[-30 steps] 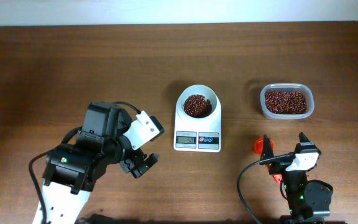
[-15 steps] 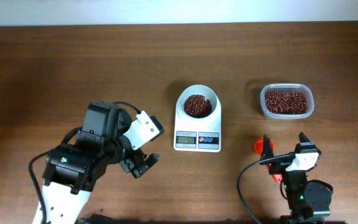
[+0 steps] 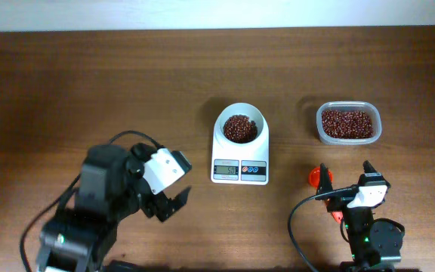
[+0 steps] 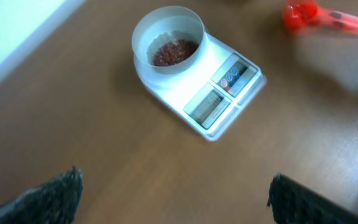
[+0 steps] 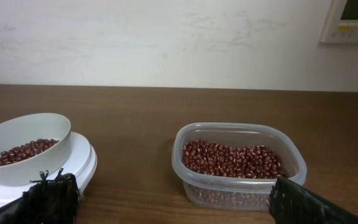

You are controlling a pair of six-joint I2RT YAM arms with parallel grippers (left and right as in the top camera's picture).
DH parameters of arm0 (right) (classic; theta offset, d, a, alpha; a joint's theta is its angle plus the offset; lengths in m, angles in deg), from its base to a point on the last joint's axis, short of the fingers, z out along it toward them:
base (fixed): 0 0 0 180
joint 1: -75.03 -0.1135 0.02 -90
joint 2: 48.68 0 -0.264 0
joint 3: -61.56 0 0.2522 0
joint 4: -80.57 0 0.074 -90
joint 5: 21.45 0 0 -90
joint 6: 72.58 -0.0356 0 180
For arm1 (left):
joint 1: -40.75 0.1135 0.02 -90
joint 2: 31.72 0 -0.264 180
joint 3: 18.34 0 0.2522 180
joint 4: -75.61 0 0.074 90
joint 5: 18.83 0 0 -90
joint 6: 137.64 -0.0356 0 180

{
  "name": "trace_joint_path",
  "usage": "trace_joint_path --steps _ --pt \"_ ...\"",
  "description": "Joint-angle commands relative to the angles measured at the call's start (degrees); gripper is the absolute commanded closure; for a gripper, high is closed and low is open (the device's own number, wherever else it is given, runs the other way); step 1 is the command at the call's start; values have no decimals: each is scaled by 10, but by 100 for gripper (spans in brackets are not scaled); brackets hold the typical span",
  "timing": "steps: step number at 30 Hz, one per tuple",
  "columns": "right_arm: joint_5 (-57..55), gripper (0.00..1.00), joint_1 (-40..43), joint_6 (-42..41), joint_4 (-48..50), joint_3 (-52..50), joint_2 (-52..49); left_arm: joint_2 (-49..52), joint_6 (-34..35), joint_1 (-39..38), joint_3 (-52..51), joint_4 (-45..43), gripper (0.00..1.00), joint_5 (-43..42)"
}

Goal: Scoop and weigh 50g on scale

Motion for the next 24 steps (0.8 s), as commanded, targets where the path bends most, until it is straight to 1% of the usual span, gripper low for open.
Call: trace_joint_path --steps 1,3,5,6,9,12,13,15,18,19,24 --pt "-6 1 5 4 -2 -5 3 -83 52 59 -106 -107 1 -7" --pt "-6 1 5 4 -2 -5 3 -142 132 92 -171 -198 1 -8" --pt "-6 1 5 4 -2 -5 3 -191 199 107 -217 -246 1 -7" --pt "-6 1 5 4 -2 -5 3 -233 229 117 -256 -275 1 -6" --pt "-6 1 5 4 -2 -5 3 -302 256 124 -335 -347 1 -5" --pt "-6 1 5 4 -2 -5 3 -357 304 122 -412 -423 1 31" --pt "-6 1 5 4 -2 -5 3 -374 308 117 -434 -440 1 36" --pt "-6 1 5 4 -2 -5 3 -406 308 104 -459 -447 1 60" --pt "-6 1 5 4 -2 -5 3 -441 308 108 -479 -447 1 75" --pt "-6 1 5 4 -2 -5 3 -455 308 118 -499 -464 1 75" --pt "-6 1 5 4 -2 -5 3 -466 308 122 -534 -472 1 82"
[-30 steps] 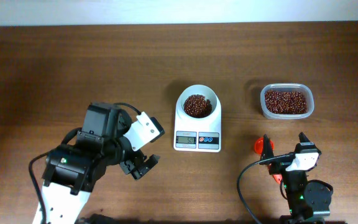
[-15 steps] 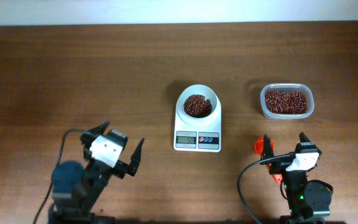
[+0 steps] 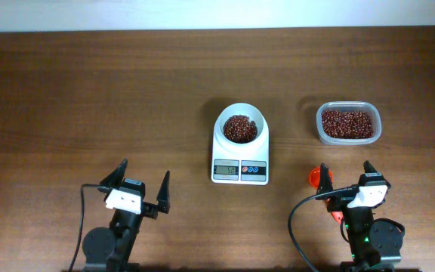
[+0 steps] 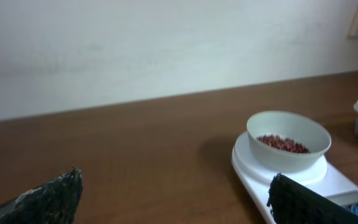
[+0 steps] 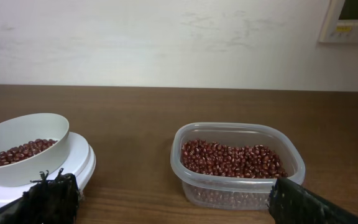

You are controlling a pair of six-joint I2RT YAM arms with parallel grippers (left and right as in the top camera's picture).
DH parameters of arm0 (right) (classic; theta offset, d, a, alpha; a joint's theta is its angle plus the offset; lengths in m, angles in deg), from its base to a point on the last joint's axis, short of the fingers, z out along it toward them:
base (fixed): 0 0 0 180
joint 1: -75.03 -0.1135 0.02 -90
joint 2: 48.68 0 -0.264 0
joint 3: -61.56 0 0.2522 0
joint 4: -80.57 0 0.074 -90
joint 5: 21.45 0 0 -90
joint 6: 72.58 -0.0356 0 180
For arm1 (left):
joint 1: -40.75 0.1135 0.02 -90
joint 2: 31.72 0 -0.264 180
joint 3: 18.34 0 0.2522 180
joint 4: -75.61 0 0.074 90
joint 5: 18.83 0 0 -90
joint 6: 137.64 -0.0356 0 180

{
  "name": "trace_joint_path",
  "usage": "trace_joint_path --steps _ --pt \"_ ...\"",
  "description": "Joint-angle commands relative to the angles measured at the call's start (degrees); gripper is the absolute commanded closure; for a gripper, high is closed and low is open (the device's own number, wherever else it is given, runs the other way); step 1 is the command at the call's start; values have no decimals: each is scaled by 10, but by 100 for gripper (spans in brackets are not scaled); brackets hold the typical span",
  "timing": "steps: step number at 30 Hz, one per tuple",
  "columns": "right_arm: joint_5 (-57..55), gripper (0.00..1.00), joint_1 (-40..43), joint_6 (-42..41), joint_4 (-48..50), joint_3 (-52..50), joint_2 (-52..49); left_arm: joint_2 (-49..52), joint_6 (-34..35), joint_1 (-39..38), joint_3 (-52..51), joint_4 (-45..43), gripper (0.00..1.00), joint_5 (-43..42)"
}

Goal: Scoop and weigh 50g on scale

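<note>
The white scale [image 3: 239,168] stands mid-table, and on it is a white bowl [image 3: 239,128] holding red beans. The bowl [image 4: 288,147] shows in the left wrist view and the bowl [image 5: 22,148] in the right wrist view. At the right, a clear tub of red beans [image 3: 347,123] stands; the tub [image 5: 237,163] is ahead of my right gripper. A red scoop [image 3: 319,177] lies on the table by my right gripper [image 3: 346,178], its handle partly under the arm. My left gripper [image 3: 140,184] sits low near the front edge. Both are open and hold nothing.
The brown table [image 3: 112,98] runs back to a white wall [image 5: 166,37]. The scale's display [image 3: 226,171] faces the front edge, its digits too small to read. Arm cables loop beside both bases at the near edge.
My left arm was raised and angled down toward the scale; now it is folded low at the front edge, its camera looking level across the table. The right arm, scoop and beans have not moved.
</note>
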Motion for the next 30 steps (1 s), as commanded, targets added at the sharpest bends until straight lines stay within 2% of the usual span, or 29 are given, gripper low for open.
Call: trace_joint_path --steps 1,7,30 --pt "-5 1 3 4 -1 -5 3 -6 8 3 -26 -6 1 17" --pt "-5 1 3 4 -1 -5 3 -7 8 3 -44 -26 1 70" --pt "-5 1 3 4 -1 -5 3 -6 8 3 -44 -25 1 67"
